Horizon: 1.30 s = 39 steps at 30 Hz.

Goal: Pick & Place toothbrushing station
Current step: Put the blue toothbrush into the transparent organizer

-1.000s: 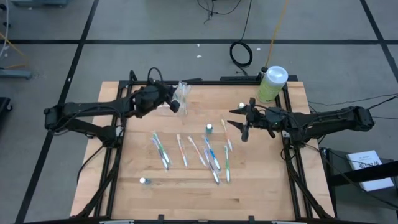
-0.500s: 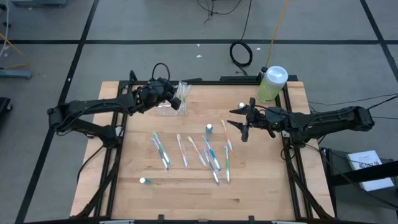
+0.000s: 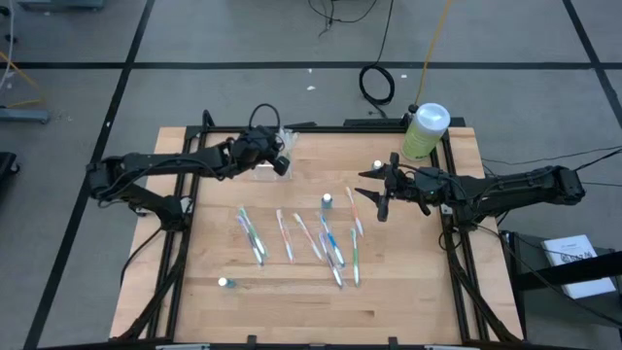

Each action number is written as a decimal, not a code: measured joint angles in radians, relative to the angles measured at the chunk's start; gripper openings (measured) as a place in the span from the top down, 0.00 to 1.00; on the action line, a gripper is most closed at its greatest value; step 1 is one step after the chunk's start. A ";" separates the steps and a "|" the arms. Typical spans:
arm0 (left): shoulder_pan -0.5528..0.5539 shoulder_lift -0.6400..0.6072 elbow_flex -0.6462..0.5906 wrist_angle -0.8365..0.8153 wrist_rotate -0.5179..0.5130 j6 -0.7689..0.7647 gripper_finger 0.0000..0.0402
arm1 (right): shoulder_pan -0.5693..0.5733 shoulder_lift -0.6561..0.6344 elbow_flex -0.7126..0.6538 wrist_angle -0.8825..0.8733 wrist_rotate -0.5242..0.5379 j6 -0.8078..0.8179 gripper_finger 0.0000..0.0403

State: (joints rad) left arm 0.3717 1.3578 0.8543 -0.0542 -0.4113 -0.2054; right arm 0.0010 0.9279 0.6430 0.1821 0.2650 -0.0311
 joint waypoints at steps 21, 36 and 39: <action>0.000 0.010 0.000 0.035 -0.028 -0.034 0.65 | 0.000 0.000 0.000 0.000 0.000 0.003 0.51; 0.035 0.018 0.000 0.049 -0.034 -0.015 0.46 | 0.000 0.000 0.000 0.000 0.000 0.005 0.51; 0.034 0.033 -0.001 0.046 -0.033 -0.002 0.49 | 0.000 0.000 0.000 0.000 0.000 0.005 0.51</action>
State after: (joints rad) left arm 0.4061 1.3907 0.8536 -0.0079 -0.4447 -0.2071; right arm 0.0010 0.9279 0.6430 0.1822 0.2649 -0.0257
